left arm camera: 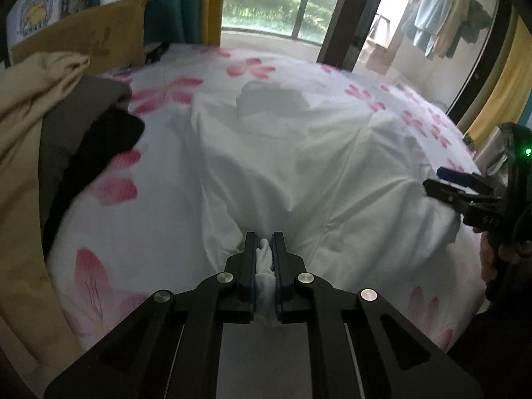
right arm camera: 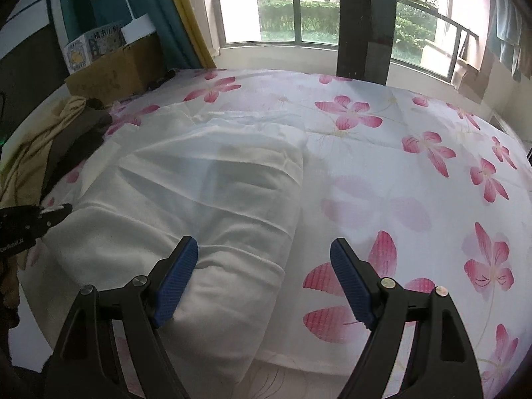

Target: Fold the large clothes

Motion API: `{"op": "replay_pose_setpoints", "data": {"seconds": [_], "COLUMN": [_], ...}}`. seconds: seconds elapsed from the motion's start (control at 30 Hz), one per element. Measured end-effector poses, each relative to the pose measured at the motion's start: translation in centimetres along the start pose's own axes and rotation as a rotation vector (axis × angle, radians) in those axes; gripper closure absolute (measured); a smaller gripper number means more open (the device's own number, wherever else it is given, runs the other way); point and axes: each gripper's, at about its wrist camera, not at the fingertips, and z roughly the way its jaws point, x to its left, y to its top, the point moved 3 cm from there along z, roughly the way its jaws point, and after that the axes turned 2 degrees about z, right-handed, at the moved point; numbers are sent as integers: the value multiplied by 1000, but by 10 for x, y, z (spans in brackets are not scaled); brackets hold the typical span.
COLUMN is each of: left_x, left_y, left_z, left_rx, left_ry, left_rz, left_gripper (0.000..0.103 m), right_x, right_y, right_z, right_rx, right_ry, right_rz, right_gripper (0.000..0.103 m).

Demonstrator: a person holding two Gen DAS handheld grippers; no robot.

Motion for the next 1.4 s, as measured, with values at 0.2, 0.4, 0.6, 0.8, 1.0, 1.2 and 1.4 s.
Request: {"op": "replay_pose_setpoints", "data": {"seconds": [0.2,0.4,0.6,0.8,1.0,1.2,1.4], "left_x": [2,3,12,30,64,65,40], "left_y": [-3,6,29,41,37,38,39], "left_z": [-3,-18,-27,-17,14,15,30], "left_rx": [11,-46,-94,-76,-18,-45,-2], "left_ry": [27,38,63,93,-62,-153,-381], "left_rz": [-4,-48,-79,-119,-251,-298,-328], "left_gripper": [90,42,37,35,31,23,23], "right_x": [2,-1,-4,-11,-16,-14,-16], "right_y": [-10,-10,-5,9,24,28,19], "right_z": [7,5,-5,-15,-16,-2,25], "right_rx": [6,24,3,-26,-31,3,53], "right_ry": [6,34,68,96,117,150,158], "right_rz": [-26,-42,-35,-3,16,21,32], "right_gripper": [21,20,19,19,19,19,19]}}
